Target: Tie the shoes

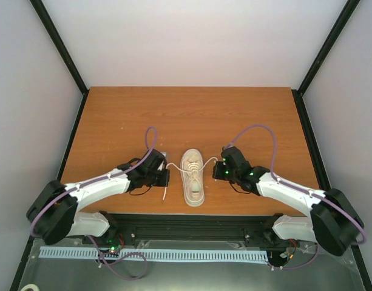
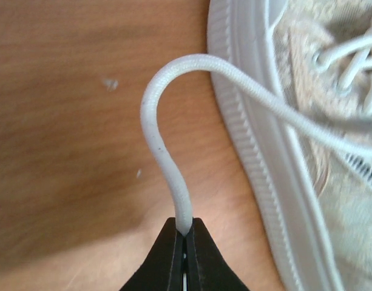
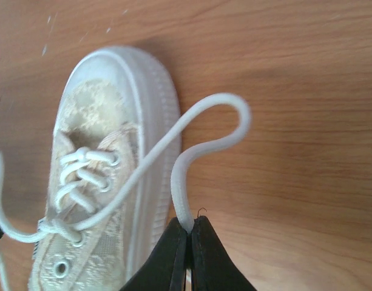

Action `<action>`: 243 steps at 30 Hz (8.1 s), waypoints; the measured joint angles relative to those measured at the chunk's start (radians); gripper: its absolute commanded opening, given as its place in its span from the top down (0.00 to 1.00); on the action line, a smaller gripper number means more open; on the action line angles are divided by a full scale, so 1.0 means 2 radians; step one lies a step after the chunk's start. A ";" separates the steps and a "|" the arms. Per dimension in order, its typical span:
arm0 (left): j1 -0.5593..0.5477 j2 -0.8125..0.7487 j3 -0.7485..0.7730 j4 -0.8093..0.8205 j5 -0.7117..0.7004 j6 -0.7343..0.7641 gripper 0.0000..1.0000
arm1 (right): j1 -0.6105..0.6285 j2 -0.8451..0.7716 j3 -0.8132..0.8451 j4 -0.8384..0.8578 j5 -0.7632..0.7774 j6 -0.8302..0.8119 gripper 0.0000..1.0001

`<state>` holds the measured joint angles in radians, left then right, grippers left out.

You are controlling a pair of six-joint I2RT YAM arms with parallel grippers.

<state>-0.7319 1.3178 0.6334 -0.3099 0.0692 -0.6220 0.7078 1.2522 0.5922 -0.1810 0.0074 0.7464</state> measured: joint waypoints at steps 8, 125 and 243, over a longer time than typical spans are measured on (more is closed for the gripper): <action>0.000 -0.145 -0.032 -0.115 0.006 -0.019 0.14 | -0.032 -0.083 -0.031 -0.046 0.021 -0.009 0.97; -0.029 0.027 -0.047 0.299 0.139 0.175 0.99 | -0.008 -0.078 -0.049 0.109 -0.192 -0.146 0.22; 0.055 0.105 -0.009 0.157 0.006 -0.041 0.61 | 0.109 0.023 -0.068 0.257 0.052 -0.350 0.97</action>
<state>-0.6216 1.5269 0.6155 0.0036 0.0811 -0.7036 0.9253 1.2976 0.4568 0.3332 0.1120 0.0460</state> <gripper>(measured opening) 0.392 0.031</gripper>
